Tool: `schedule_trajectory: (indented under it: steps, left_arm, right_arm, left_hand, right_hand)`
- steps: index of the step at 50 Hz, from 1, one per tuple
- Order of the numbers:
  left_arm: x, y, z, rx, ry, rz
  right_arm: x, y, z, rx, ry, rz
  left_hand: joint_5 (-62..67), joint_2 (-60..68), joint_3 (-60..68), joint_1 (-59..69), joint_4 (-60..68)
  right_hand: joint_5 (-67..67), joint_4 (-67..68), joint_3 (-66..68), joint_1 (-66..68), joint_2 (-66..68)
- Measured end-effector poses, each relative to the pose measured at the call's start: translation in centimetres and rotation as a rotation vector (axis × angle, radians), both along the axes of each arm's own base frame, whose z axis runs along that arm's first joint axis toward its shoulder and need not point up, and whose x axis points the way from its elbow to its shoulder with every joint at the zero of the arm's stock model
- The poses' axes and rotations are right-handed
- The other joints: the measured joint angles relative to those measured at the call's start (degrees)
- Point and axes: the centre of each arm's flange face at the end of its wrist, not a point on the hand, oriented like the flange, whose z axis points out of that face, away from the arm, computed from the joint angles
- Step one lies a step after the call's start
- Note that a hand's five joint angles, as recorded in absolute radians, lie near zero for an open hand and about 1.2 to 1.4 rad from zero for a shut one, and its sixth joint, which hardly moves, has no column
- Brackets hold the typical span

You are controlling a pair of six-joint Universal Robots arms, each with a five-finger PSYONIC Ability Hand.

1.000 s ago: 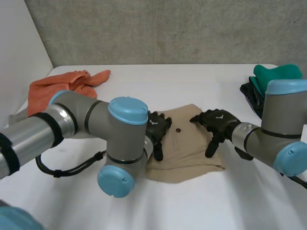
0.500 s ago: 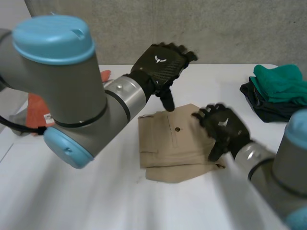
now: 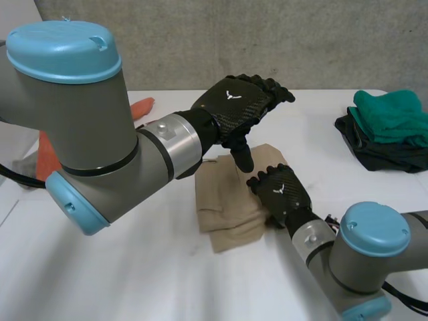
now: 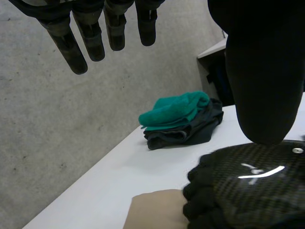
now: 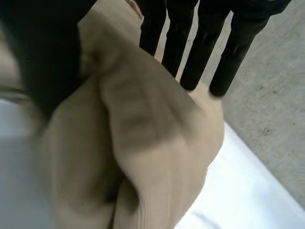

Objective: Fold the laundry.

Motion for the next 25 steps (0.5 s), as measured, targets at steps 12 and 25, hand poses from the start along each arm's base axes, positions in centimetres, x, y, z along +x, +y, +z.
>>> schedule_trajectory:
  steps: [12,25]
  left_arm:
    - [0.0,1.1,0.8,-0.015,0.010,-0.036]
    - [0.6,1.0,4.3,-0.115,0.097,-0.023]
  right_arm:
    - [1.6,-3.4,1.7,-0.089,-0.053,0.000]
    - [-1.8,-13.3,11.5,-0.349,-0.258,-0.156]
  left_hand:
    - [0.00,0.00,0.00,0.00,0.00]
    - [-0.02,0.00,0.00,-0.06,-0.02]
  right_hand:
    - [26.02,30.65,27.61,18.93,26.96]
    - [26.87,31.06,27.61,20.08,26.96]
